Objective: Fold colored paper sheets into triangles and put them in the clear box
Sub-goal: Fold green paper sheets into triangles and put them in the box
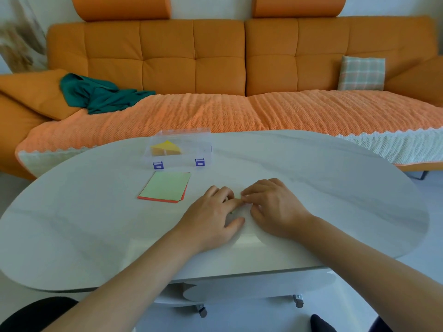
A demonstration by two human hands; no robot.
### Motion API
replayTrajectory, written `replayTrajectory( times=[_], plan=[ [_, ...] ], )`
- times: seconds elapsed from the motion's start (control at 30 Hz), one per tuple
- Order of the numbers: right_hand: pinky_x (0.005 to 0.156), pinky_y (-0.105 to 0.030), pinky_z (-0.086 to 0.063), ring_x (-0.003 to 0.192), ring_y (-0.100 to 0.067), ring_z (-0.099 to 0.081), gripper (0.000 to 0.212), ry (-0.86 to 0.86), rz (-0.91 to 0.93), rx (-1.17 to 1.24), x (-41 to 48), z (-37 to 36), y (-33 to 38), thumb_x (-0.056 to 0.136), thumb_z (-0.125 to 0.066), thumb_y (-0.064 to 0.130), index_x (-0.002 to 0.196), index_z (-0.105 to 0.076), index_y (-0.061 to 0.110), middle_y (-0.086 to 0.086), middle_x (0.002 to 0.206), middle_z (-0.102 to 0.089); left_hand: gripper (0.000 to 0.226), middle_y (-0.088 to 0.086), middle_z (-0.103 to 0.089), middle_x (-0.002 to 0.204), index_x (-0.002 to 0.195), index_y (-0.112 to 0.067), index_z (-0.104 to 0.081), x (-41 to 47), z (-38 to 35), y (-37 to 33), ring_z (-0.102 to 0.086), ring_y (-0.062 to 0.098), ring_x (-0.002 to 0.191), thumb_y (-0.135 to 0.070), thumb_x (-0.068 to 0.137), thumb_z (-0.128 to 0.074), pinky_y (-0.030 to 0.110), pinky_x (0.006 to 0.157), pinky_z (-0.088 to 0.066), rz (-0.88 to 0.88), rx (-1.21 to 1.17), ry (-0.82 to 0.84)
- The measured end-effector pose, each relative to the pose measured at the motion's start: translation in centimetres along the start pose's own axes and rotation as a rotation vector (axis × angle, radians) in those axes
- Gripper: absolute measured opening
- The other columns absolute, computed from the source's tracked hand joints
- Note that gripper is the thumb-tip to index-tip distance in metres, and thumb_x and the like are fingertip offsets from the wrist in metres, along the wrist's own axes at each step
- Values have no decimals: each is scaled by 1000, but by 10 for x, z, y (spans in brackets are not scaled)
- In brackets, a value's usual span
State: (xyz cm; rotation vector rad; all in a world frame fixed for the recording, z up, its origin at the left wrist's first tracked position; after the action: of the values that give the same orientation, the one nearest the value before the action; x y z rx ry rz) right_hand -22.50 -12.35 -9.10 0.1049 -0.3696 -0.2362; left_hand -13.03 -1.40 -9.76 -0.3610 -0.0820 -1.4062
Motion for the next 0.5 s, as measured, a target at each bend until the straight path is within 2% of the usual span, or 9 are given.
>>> replayTrajectory(
  times=[0.1, 0.2, 0.27, 0.37, 0.43, 0.5],
  plan=[
    [83, -41, -51, 97, -19, -67, 49, -2, -18, -18, 0, 1, -1, 79, -35, 27, 98, -79, 23, 9, 110, -74, 50, -13, -50, 120, 131, -30, -61, -5, 1, 4, -41, 9, 113, -54, 92, -42, 27, 96, -43, 6, -67, 16],
    [79, -42, -53, 90, -20, -69, 46, -19, -17, -46, 0, 2, 2, 79, -37, 28, 95, -80, 23, 8, 107, -76, 59, -13, -53, 125, 127, -27, -66, -11, 4, 7, -43, 6, 119, -59, 87, -35, 22, 101, -38, 10, -137, 23],
    [90, -44, -52, 93, -20, -70, 43, 3, -30, -48, 0, 2, 3, 81, -40, 27, 95, -81, 23, 8, 109, -76, 62, -13, -54, 133, 127, -28, -67, -15, 5, 8, -42, 6, 125, -61, 85, -35, 16, 105, -30, 19, -167, 38],
    [113, -43, -33, 114, -17, -64, 35, 93, -77, -64, 2, 1, 2, 89, -49, 25, 108, -78, 25, 11, 124, -70, 57, -14, -50, 145, 128, -31, -67, -19, 5, 11, -38, 5, 135, -59, 86, -41, 14, 110, -23, 56, -179, 72],
    [116, -41, -28, 119, -16, -61, 33, 112, -78, -61, 2, 1, 2, 92, -51, 24, 113, -77, 25, 11, 129, -67, 52, -15, -50, 147, 125, -31, -69, -21, 5, 13, -38, 4, 138, -55, 87, -44, 20, 116, -25, 89, -228, 86],
    [114, -41, -30, 116, -17, -62, 33, 92, -81, -61, 2, 2, 2, 91, -51, 24, 112, -77, 25, 11, 127, -68, 46, -15, -51, 146, 123, -30, -71, -22, 6, 14, -38, 2, 139, -52, 90, -46, 24, 117, -27, 97, -257, 88]
  ],
)
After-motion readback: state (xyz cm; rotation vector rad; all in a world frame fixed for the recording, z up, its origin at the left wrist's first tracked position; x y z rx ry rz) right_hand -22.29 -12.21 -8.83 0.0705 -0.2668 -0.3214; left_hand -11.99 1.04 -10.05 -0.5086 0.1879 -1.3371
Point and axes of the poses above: each hand's wrist, its own x-axis towards the middle knuckle, its own z-axis out of the back of the hand, y = z × x, the point moved 6 cm from there along x, towards the middle knuckle
